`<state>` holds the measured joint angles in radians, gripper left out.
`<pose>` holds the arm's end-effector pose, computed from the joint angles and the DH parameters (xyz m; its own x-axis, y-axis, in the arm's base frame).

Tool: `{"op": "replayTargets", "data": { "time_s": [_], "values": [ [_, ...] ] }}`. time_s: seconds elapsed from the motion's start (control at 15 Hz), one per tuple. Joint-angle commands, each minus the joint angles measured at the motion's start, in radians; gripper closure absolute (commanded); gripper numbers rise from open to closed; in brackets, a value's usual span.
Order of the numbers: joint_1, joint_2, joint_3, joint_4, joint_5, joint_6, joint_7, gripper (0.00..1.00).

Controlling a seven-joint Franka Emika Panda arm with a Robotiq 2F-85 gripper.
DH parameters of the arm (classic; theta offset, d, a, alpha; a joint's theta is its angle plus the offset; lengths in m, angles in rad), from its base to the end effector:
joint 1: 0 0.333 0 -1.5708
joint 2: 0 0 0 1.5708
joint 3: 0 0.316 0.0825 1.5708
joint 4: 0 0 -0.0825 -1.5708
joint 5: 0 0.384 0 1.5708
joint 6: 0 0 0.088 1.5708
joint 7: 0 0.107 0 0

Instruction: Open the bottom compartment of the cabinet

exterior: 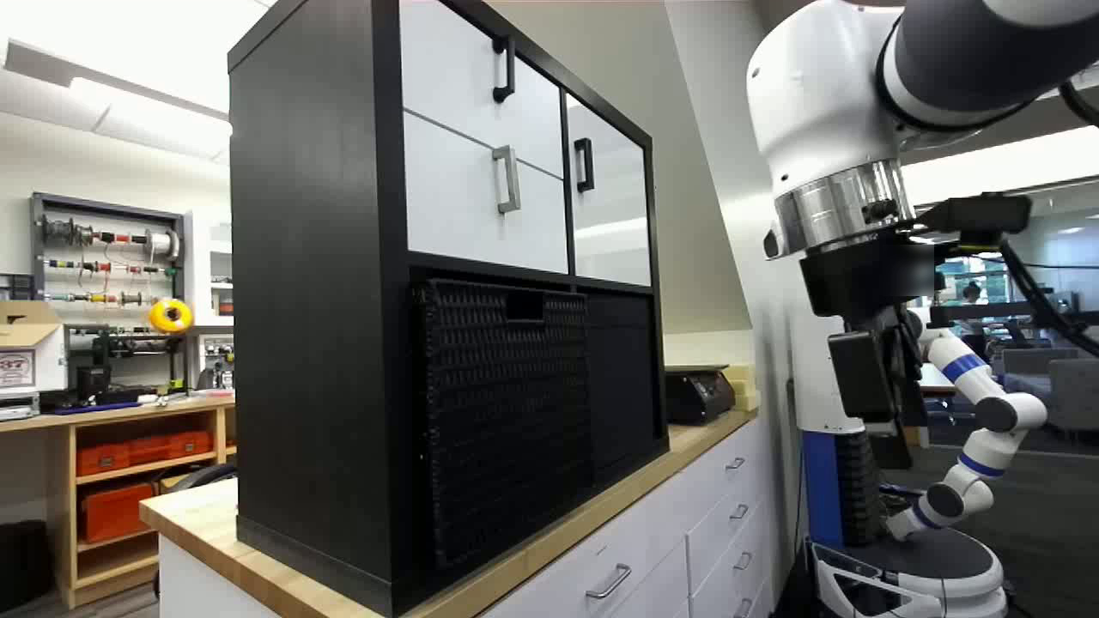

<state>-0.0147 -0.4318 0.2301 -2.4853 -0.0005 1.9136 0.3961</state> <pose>0.3851 0.0852 0.4267 0.9719 -0.2128 -0.1002 -0.1972 -0.9694 0.1458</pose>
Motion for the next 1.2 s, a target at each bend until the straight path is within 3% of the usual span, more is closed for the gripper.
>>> {"op": "replayTargets", "data": {
  "time_s": [0.0, 0.67, 1.13],
  "values": [
    [0.022, 0.002, -0.021, 0.001, -0.009, -0.001, 0.008, 0.0],
    [0.015, 0.009, -0.033, 0.013, -0.035, 0.013, -0.016, 0.0],
    [0.005, 0.057, -0.095, 0.067, -0.093, 0.107, -0.135, 0.0]
  ]
}}
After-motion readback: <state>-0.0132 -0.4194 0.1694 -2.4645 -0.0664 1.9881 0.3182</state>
